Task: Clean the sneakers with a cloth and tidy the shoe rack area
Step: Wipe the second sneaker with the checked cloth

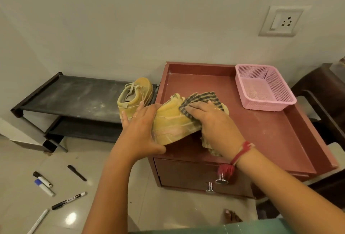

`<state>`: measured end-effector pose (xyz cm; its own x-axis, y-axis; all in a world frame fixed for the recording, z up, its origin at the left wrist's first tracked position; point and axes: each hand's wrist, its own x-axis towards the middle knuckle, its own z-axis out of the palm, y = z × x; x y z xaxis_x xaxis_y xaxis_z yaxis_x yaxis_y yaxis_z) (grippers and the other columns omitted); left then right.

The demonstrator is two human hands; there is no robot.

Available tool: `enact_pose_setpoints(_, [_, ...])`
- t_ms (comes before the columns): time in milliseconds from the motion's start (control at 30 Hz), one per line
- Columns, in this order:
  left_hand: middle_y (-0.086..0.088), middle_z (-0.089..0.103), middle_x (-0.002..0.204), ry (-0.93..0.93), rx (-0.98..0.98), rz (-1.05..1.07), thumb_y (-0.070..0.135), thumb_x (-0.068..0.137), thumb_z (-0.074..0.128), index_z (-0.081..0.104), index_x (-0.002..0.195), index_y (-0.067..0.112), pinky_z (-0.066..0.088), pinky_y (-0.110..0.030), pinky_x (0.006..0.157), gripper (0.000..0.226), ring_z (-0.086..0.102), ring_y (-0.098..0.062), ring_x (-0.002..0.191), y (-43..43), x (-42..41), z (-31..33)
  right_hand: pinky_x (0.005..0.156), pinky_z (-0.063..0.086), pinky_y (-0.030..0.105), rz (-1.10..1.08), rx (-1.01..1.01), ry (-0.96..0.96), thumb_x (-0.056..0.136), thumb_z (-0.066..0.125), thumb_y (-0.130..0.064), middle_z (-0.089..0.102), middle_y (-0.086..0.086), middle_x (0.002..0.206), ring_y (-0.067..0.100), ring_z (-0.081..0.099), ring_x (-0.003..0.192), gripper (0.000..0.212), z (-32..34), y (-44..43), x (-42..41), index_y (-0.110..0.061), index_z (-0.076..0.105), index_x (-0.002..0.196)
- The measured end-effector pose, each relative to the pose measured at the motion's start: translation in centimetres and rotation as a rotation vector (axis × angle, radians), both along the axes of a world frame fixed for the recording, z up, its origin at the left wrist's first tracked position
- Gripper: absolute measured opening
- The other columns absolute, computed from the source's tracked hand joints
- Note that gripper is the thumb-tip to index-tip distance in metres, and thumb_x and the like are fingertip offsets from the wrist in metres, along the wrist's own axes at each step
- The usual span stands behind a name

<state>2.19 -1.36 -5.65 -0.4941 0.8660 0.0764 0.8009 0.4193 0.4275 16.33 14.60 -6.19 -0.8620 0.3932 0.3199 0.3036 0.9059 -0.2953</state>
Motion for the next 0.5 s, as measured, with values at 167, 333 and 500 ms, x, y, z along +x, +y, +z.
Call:
enact_pose_setpoints(167, [0.012, 0.032, 0.144, 0.024, 0.018, 0.004, 0.034, 0.056, 0.080, 0.021, 0.141, 0.033, -0.010, -0.062, 0.113, 0.104, 0.000, -0.020, 0.148, 0.1, -0.1, -0.2, 0.110, 0.029, 0.035, 0.170, 0.024, 0.035, 0.078, 0.036, -0.001, 0.059, 0.002, 0.122, 0.021, 0.054, 0.114, 0.050, -0.4, -3.1, 0.4, -0.013, 0.061, 0.119])
enact_pose_setpoints(333, [0.010, 0.034, 0.144, -0.006, 0.022, 0.028, 0.033, 0.056, 0.080, 0.023, 0.141, 0.032, -0.014, -0.060, 0.112, 0.102, 0.000, -0.021, 0.148, 0.3, 0.0, -0.1, 0.110, 0.020, 0.024, 0.006, -0.072, -0.063, 0.073, 0.057, 0.006, 0.051, -0.004, 0.133, 0.016, 0.044, 0.124, 0.061, 0.9, 0.5, 0.0, -0.021, 0.055, 0.127])
enact_pose_setpoints(500, [0.015, 0.029, 0.144, 0.080, 0.073, -0.049, 0.028, 0.056, 0.081, 0.022, 0.136, 0.039, -0.012, -0.061, 0.112, 0.100, -0.003, -0.020, 0.148, 0.6, 0.6, -0.1, 0.091, 0.030, 0.003, -0.172, -0.297, 0.262, 0.078, 0.040, 0.013, 0.061, 0.002, 0.119, 0.012, 0.053, 0.110, 0.055, 2.2, 2.7, -0.3, -0.015, 0.060, 0.121])
